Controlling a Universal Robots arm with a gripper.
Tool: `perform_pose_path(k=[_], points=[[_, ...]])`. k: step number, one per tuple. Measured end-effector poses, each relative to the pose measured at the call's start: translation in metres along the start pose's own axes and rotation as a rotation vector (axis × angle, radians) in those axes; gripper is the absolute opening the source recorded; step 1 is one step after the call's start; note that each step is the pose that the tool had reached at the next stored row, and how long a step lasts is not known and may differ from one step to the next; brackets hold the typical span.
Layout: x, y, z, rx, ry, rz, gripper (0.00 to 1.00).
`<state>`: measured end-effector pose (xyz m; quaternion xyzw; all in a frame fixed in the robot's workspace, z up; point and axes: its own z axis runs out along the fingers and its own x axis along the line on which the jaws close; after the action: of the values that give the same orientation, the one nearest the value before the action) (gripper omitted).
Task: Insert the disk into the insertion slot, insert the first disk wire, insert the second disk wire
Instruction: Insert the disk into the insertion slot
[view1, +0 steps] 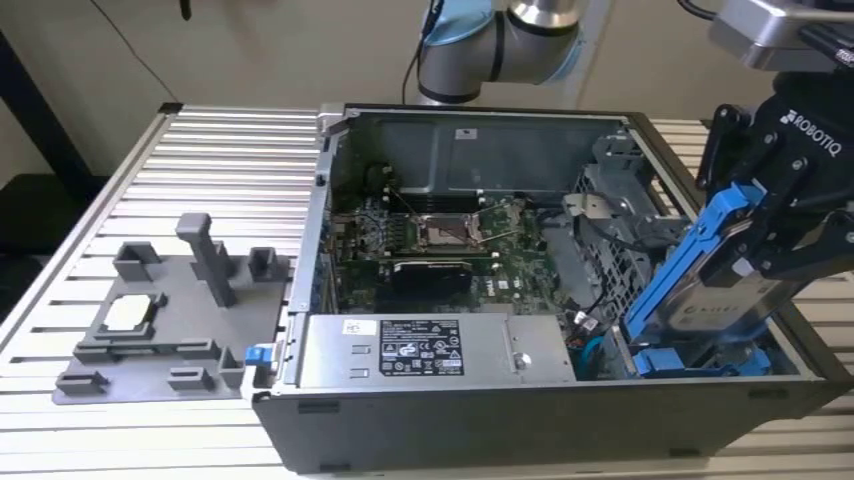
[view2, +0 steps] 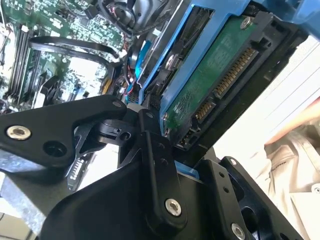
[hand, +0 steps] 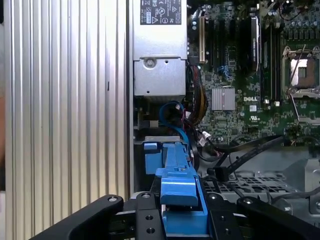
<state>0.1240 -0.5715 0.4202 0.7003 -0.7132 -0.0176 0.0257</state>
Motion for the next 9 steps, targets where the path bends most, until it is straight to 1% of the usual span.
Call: perform_pose_path(k=[9], points=[[-0.0001, -0.0011, 0.0072, 0.0000, 0.0001, 0.000, 0.33]])
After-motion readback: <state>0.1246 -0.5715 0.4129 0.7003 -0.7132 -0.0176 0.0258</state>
